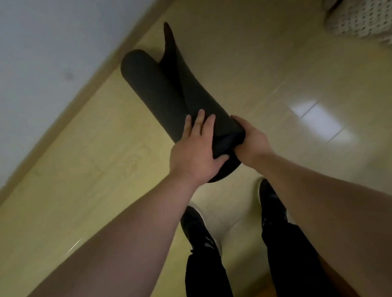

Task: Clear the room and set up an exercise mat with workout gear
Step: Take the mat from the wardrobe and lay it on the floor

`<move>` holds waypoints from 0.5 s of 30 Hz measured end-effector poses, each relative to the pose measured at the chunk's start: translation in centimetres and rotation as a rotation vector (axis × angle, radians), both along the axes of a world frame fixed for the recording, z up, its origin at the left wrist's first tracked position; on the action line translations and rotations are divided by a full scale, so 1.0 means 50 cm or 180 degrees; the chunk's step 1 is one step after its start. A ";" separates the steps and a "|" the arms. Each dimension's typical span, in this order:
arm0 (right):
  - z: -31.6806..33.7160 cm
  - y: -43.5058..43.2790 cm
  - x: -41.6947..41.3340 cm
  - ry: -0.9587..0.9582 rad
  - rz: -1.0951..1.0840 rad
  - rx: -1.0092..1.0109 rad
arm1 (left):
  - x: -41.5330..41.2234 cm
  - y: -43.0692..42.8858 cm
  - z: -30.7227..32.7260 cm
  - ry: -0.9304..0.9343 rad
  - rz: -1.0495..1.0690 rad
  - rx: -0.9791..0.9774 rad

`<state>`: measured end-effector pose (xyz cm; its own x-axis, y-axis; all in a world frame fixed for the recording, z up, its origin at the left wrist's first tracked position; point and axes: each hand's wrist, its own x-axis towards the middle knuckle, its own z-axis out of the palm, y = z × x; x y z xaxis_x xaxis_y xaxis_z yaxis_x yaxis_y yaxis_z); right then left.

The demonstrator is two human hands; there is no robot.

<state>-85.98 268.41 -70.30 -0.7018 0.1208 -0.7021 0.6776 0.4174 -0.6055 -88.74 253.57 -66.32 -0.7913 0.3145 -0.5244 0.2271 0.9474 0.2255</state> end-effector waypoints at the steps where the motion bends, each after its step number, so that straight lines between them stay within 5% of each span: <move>1: -0.036 0.012 0.025 -0.0049 0.0016 -0.0027 | 0.015 -0.002 -0.027 -0.0006 -0.0071 0.0127; 5: -0.163 0.064 0.090 -0.0230 -0.0078 0.0066 | 0.038 -0.017 -0.139 0.0167 -0.0153 0.0392; 15: -0.446 0.151 0.136 -0.0748 -0.0184 0.0879 | 0.009 0.033 -0.441 -0.0448 -0.0918 -0.0624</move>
<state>-79.17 275.96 -92.58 -0.5117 0.3630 -0.7787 0.8120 0.5005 -0.3003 -88.30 255.20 -88.38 -0.6008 0.3967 -0.6940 0.4706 0.8773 0.0941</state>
